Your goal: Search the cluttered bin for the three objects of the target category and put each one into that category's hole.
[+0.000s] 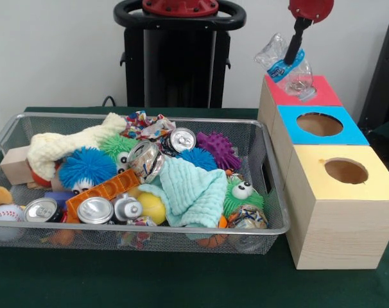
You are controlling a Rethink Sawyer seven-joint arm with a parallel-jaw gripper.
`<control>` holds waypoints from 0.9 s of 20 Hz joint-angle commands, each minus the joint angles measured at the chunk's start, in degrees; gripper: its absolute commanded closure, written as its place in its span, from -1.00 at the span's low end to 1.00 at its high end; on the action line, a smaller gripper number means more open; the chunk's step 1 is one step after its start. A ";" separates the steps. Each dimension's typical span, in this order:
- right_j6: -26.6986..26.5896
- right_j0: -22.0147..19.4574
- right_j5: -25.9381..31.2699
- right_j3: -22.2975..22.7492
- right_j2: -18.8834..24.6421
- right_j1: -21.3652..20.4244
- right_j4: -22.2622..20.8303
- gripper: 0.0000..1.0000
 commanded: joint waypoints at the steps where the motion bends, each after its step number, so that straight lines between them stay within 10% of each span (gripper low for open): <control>1: 17.81 0.37 3.81 -0.92 -1.70 3.27 1.20 1.00; 18: 19.55 2.44 0.46 1.07 -3.42 3.99 1.61 1.00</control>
